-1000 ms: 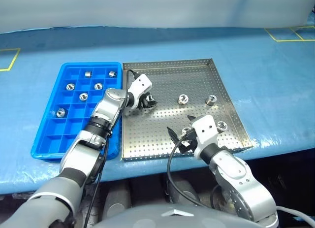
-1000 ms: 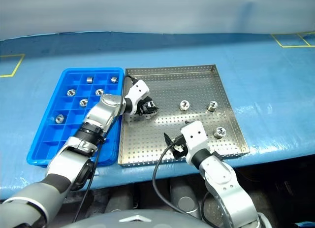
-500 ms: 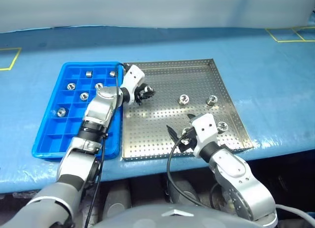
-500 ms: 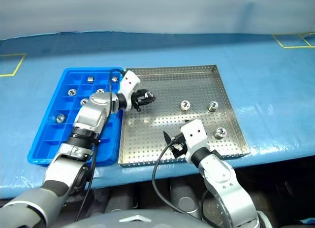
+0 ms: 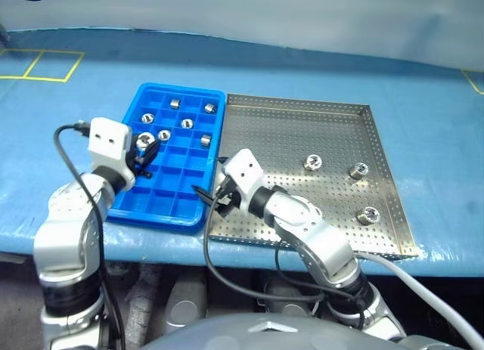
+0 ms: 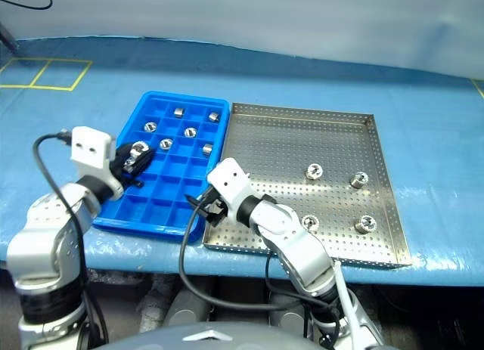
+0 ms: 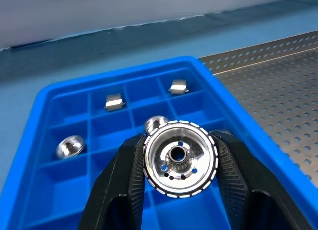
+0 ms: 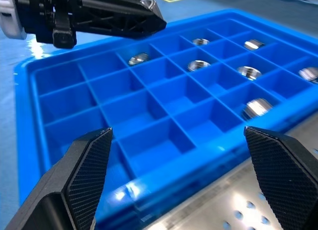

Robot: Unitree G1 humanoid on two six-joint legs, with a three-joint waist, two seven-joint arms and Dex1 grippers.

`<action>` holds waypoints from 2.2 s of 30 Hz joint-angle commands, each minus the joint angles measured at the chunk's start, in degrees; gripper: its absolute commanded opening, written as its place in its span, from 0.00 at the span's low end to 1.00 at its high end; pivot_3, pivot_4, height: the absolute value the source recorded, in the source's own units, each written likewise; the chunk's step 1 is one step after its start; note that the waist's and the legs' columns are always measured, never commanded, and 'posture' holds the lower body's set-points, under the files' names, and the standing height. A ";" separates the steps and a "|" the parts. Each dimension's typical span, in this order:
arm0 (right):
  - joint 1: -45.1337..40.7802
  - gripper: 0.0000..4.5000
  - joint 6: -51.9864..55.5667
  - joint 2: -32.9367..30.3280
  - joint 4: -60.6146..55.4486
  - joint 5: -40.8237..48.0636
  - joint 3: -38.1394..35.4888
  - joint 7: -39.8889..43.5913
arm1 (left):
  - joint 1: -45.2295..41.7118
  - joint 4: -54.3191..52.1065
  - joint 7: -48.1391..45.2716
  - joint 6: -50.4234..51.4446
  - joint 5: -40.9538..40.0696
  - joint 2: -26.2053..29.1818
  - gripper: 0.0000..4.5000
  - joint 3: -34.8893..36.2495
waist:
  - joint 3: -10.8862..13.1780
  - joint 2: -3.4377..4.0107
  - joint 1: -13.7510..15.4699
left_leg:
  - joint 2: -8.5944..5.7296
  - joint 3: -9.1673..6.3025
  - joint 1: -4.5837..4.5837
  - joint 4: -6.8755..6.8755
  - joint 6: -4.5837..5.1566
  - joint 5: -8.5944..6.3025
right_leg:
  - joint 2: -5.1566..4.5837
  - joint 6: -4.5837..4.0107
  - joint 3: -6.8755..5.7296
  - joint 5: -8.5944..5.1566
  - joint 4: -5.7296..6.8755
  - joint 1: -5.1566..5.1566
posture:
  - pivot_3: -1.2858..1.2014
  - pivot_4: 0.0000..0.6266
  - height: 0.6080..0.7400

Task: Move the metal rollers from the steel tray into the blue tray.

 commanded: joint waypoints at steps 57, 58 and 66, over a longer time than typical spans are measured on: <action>6.31 1.00 -2.28 -3.96 -7.11 1.08 -5.53 2.09 | -4.93 2.84 0.03 -13.28 -5.81 -1.60 0.60 -11.26 | 0.01 0.00 1.57 | 0.05 0.02 -0.02 -0.16 -0.13 0.08 | 0.02 -0.40 -0.06 -0.24 -0.10 -0.08 | 0.58 0.24 1.00; 7.57 1.00 -1.97 -5.21 -8.68 1.11 -7.09 1.95 | -7.33 5.51 -0.75 -14.07 -5.53 -1.82 0.60 -13.13 | 0.01 0.00 1.31 | 0.05 0.04 -0.02 -0.16 -0.13 0.08 | 0.01 -0.37 -0.05 -0.22 -0.10 -0.06 | 0.57 0.24 1.00; 19.95 1.00 1.70 -13.14 -19.48 0.83 -18.05 -0.42 | -26.72 31.49 -12.94 -22.46 -3.81 -5.08 0.60 -27.67 | 0.02 0.01 -2.05 | -0.01 0.01 -0.08 -0.11 -0.06 0.05 | 0.05 -0.03 -0.04 -0.05 -0.13 -0.05 | 0.50 0.24 1.00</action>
